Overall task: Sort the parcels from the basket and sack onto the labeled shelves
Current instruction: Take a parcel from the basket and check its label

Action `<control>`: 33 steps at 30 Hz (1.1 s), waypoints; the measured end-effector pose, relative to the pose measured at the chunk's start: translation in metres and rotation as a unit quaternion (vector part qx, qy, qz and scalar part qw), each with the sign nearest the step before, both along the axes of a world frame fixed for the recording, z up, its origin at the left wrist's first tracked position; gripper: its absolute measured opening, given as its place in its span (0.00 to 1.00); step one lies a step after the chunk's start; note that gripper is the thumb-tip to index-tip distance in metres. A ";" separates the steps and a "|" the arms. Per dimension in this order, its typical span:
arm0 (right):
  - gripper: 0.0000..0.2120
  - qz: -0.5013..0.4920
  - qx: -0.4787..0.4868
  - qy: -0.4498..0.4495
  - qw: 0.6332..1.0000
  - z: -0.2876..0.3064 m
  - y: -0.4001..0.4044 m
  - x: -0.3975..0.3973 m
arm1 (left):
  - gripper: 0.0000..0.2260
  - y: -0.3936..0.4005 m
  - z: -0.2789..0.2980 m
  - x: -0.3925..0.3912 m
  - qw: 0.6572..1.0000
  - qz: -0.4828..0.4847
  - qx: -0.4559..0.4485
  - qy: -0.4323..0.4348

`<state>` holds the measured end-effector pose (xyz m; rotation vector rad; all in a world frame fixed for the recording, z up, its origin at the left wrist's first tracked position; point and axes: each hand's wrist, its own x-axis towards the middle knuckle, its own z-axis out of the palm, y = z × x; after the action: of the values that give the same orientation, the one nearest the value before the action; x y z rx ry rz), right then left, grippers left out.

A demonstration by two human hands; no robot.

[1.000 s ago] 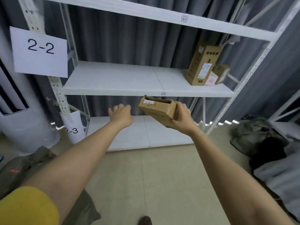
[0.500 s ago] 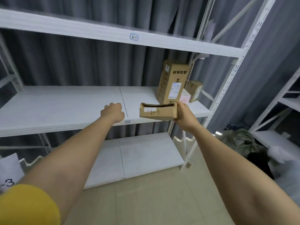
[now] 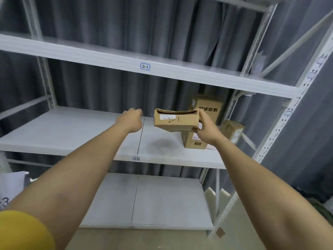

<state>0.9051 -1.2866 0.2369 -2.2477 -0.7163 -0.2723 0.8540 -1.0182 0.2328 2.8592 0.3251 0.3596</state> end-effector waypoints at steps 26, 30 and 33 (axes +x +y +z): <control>0.41 -0.073 0.026 -0.039 0.996 0.166 -0.049 -0.017 | 0.18 -0.088 0.213 -0.037 0.962 -0.174 0.069 -0.200; 0.31 -0.176 -0.020 -0.098 0.979 0.178 -0.062 -0.023 | 0.18 -0.107 0.234 -0.045 0.949 -0.214 0.073 -0.222; 0.27 -0.215 -0.045 -0.116 0.969 0.187 -0.065 -0.030 | 0.18 -0.116 0.245 -0.047 0.938 -0.226 0.073 -0.251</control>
<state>0.8750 -1.3517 0.4236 -2.4689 -0.3516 -0.7352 0.8072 -1.1339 0.4778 2.7287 -0.4612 1.0139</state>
